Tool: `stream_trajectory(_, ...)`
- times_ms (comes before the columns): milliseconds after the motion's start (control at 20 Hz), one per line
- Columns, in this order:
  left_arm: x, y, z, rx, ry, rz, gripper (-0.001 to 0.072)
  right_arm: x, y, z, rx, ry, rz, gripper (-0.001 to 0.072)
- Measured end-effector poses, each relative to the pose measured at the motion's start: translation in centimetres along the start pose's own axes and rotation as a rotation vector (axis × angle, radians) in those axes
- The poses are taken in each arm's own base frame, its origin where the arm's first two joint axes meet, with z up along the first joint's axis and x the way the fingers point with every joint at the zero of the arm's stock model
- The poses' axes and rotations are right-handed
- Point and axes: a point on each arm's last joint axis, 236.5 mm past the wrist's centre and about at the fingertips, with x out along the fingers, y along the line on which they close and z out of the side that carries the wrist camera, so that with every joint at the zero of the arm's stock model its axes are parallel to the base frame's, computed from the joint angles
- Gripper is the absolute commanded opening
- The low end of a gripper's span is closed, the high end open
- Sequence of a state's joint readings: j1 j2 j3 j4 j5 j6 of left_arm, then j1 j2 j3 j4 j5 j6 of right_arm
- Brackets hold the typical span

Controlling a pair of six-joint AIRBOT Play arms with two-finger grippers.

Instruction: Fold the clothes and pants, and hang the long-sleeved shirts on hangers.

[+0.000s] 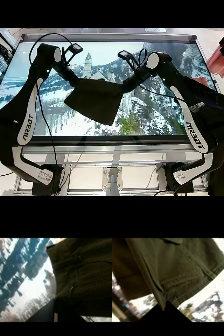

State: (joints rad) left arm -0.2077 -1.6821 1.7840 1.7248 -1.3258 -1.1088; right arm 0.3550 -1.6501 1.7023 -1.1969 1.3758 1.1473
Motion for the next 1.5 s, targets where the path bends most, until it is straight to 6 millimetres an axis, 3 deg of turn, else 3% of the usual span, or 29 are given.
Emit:
stream_trajectory(300,-1.0,-0.3,-5.0,-0.007,0.103,-0.029,0.0024,0.5,7.2,-3.0,0.004,0.154,0.221,0.0012)
stream_trajectory(550,-1.6,0.4,-7.2,-0.036,0.130,-0.032,0.0042,1.0,12.8,-4.9,-0.047,0.273,0.299,0.0015)
stream_trajectory(600,-1.6,0.4,-7.4,-0.037,0.133,-0.034,0.0160,1.1,13.7,-5.2,-0.053,0.292,0.306,0.0018)
stream_trajectory(650,-1.6,1.2,-7.6,-0.029,0.138,-0.001,0.0267,1.0,14.2,-6.2,-0.059,0.336,0.310,0.0046)
stream_trajectory(700,-1.5,2.0,-7.9,-0.029,0.142,0.025,0.0292,0.7,14.4,-7.4,-0.060,0.395,0.305,0.0119)
stream_trajectory(750,-1.6,1.5,-8.5,-0.035,0.166,0.002,0.0292,1.1,15.0,-6.3,-0.052,0.349,0.313,0.0216)
stream_trajectory(800,-1.5,0.8,-8.0,-0.038,0.144,-0.027,0.0292,1.0,15.3,-6.7,-0.049,0.367,0.316,0.0279)
stream_trajectory(950,-1.7,1.2,-8.8,-0.047,0.161,-0.023,0.0292,0.8,16.2,-7.0,-0.038,0.388,0.339,0.0335)
stream_trajectory(1250,-3.1,2.1,-9.5,-0.111,0.129,-0.032,0.0292,-0.7,18.6,-7.2,-0.040,0.395,0.440,0.0348)
stream_trajectory(1350,-3.7,2.6,-9.7,-0.149,0.108,-0.039,0.0291,-1.6,18.4,-6.5,-0.042,0.349,0.440,0.0348)
stream_trajectory(1500,-3.8,1.3,-9.2,-0.192,0.051,-0.131,0.0293,-3.5,17.1,-4.9,-0.027,0.239,0.405,0.0348)
